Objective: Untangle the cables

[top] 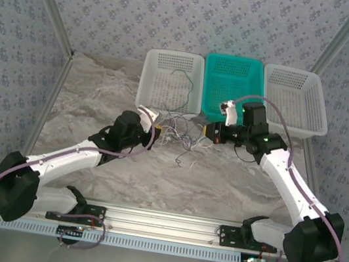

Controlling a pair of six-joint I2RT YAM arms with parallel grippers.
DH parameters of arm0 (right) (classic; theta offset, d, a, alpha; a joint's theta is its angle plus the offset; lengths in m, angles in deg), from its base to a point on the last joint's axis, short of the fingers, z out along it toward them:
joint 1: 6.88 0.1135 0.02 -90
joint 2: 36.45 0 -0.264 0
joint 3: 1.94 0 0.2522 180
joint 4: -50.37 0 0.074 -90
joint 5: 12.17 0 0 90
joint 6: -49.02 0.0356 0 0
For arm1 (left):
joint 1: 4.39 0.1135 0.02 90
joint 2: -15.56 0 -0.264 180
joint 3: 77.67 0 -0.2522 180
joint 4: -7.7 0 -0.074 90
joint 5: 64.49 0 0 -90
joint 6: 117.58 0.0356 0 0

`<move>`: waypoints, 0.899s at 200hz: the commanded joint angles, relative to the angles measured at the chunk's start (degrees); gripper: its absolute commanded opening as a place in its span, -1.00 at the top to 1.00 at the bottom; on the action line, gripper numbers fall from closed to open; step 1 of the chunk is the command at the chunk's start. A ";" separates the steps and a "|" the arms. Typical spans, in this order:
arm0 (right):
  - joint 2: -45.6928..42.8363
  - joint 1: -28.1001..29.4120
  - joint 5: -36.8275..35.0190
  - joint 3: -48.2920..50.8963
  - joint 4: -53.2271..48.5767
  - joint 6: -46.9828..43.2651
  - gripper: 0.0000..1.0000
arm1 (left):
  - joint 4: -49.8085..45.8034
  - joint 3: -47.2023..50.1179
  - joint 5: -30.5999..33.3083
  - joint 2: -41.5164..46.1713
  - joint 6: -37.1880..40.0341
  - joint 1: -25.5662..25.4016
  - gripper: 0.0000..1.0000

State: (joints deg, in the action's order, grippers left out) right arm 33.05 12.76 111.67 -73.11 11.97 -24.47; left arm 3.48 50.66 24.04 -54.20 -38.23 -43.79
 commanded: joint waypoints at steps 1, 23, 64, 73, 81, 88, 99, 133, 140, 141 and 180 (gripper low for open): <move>-0.76 -0.18 -1.50 1.04 1.37 0.79 0.89 | -1.92 0.76 3.43 2.08 -3.93 0.21 1.00; -0.98 1.89 -1.49 0.69 0.52 -2.27 0.87 | 2.13 2.15 -4.98 4.18 -2.23 0.24 0.15; -3.75 11.03 -19.79 1.81 2.97 -14.73 0.79 | -9.48 -7.52 -11.39 11.81 -2.95 2.87 -0.97; -4.39 13.10 -22.53 2.93 5.51 -18.22 0.79 | -11.17 -10.46 -14.50 12.35 -4.53 3.51 -0.90; -4.75 14.45 -23.16 3.59 7.76 -20.85 0.78 | -12.62 -13.28 -16.48 11.93 -6.26 3.65 -0.86; -5.05 15.77 -23.93 4.26 9.61 -22.53 0.78 | -14.66 -16.14 -17.50 10.87 -8.40 3.66 -0.82; -5.33 17.46 -24.94 5.28 12.94 -24.51 0.77 | -20.66 -21.41 -17.94 7.90 -11.70 3.64 -0.68; -4.38 21.24 -24.11 5.05 14.99 -28.91 0.73 | -30.46 -30.66 -22.80 -1.18 -19.25 3.67 -0.39; -4.20 21.66 -23.32 4.82 14.79 -29.21 0.72 | -28.31 -30.19 -24.98 -2.05 -21.08 3.63 -0.36; -4.20 21.71 -23.22 4.79 14.80 -29.23 0.72 | -28.02 -30.11 -25.33 -2.18 -21.38 3.63 -0.36; -4.02 22.96 -22.87 5.26 15.30 -28.60 0.74 | -18.80 -29.13 -33.15 -7.38 -29.21 3.68 -0.20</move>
State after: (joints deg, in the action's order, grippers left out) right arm 28.74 35.10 89.16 -67.89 25.52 -51.53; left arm -18.15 21.52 -2.72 -59.56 -60.75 -40.12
